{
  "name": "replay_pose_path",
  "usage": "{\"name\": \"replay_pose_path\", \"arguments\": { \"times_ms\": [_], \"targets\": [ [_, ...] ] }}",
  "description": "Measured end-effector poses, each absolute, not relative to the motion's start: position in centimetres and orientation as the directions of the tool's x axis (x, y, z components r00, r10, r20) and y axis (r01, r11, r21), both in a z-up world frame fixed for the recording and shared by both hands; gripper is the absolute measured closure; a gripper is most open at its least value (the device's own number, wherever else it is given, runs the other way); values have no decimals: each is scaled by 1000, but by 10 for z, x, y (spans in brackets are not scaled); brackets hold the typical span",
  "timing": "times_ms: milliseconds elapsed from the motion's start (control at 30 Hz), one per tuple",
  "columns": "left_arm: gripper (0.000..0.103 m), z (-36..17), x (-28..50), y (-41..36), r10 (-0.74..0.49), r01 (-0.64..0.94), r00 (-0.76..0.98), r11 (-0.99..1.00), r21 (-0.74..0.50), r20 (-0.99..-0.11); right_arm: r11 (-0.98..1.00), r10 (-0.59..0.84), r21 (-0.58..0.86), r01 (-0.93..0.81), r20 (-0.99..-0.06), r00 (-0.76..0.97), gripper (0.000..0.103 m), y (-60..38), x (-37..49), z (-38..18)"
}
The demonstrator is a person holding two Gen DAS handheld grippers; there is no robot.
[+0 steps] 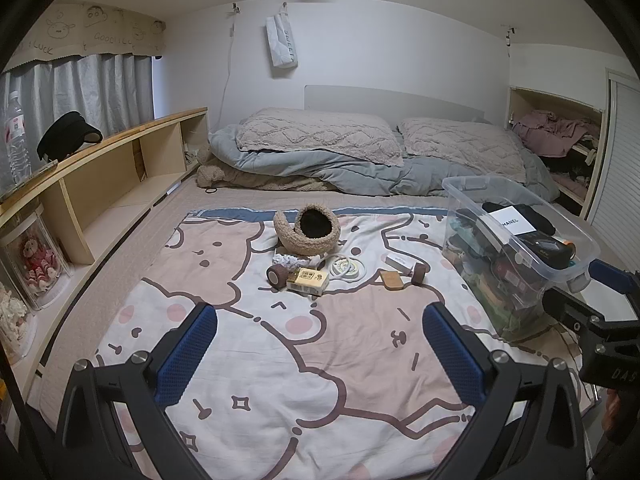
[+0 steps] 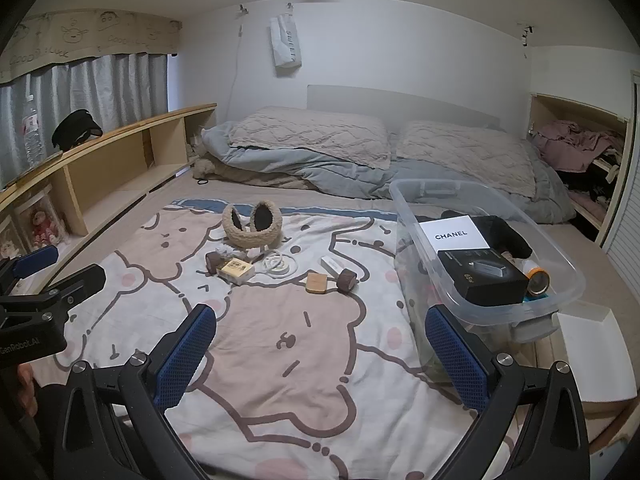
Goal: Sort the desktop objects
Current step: 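Move both tools toward the items scattered on the bed cover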
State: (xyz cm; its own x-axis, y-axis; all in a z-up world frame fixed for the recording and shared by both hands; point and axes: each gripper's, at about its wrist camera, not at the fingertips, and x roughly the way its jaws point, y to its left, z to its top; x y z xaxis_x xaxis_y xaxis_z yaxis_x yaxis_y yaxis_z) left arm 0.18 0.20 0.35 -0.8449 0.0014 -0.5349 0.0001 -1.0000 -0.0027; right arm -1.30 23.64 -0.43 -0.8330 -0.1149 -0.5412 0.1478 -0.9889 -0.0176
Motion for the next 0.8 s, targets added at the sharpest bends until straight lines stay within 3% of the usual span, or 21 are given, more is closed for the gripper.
{"name": "replay_pose_path", "arguments": {
  "times_ms": [500, 800],
  "targets": [
    [0, 0, -1, 13, 11, -3, -839, -1000, -16, -544, -989, -118, -7, 147, -557, -822, 0, 231, -20, -13],
    [0, -29, -31, 1, 14, 22, -812, -998, -55, -584, -993, -111, 25, 119, -600, -792, 0, 233, -47, -41]
  ]
}}
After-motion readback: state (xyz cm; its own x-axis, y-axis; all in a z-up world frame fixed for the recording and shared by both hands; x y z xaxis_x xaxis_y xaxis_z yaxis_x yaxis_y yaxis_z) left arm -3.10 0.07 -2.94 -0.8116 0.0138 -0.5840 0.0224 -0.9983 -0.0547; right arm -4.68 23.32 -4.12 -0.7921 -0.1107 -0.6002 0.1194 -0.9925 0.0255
